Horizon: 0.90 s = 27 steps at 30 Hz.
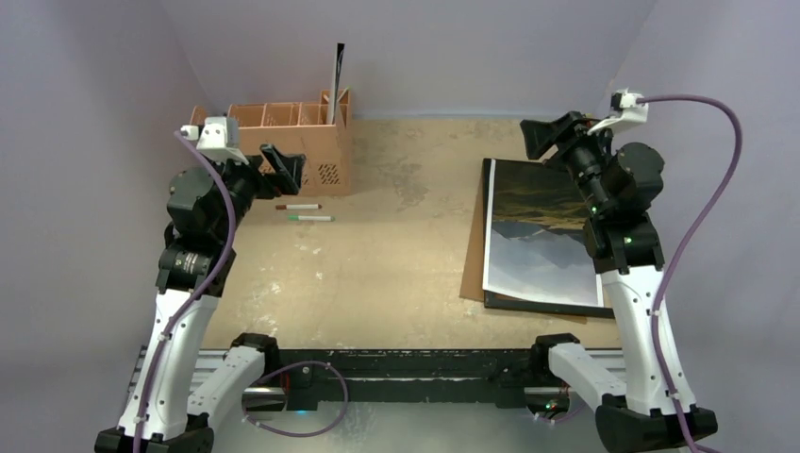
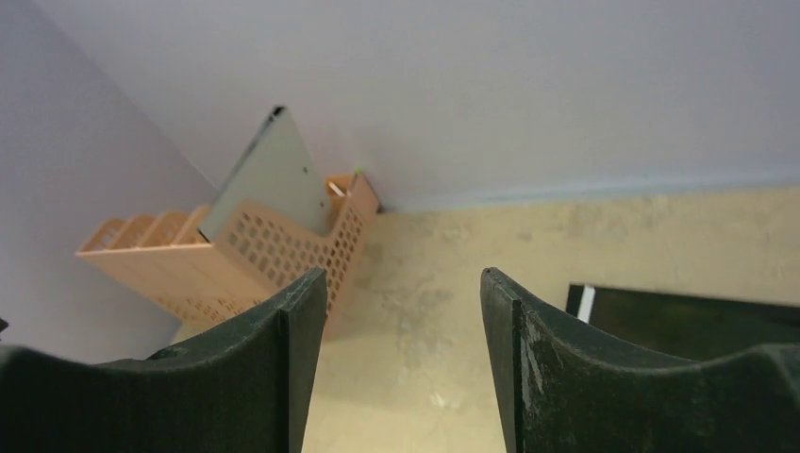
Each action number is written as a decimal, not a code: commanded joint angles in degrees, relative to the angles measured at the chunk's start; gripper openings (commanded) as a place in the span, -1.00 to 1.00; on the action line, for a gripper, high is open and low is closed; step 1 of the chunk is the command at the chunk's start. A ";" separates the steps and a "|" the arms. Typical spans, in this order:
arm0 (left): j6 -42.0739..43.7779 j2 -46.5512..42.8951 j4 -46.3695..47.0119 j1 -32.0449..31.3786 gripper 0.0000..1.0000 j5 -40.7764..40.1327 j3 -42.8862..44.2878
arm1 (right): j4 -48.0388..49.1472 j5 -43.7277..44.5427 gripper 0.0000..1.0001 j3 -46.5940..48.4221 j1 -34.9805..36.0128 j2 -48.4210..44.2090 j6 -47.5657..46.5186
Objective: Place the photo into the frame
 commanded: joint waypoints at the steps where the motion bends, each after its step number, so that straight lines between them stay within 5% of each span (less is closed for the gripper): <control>1: -3.91 -3.43 3.89 -0.17 0.96 3.28 -4.57 | -2.78 5.99 0.28 -3.19 -0.16 -2.47 -1.19; 4: -4.34 -4.29 5.05 -0.17 0.96 10.11 -7.82 | -2.44 10.99 0.31 -9.33 -0.16 -2.01 -0.34; 14: -13.00 -4.78 9.24 -0.17 0.94 13.07 -19.04 | 3.25 -6.41 0.30 -22.32 1.98 5.16 3.76; 19: -13.45 -4.16 11.85 -0.17 0.97 14.38 -22.15 | 2.02 -2.29 -0.24 -24.63 6.92 11.06 4.70; 21: -13.74 -3.68 11.70 -0.25 0.97 13.80 -22.26 | 1.10 0.38 -0.31 -24.93 7.34 13.87 6.03; 27: -14.85 -4.01 13.10 -0.34 0.95 15.25 -24.18 | 0.84 1.74 -0.13 -25.15 7.57 22.33 4.54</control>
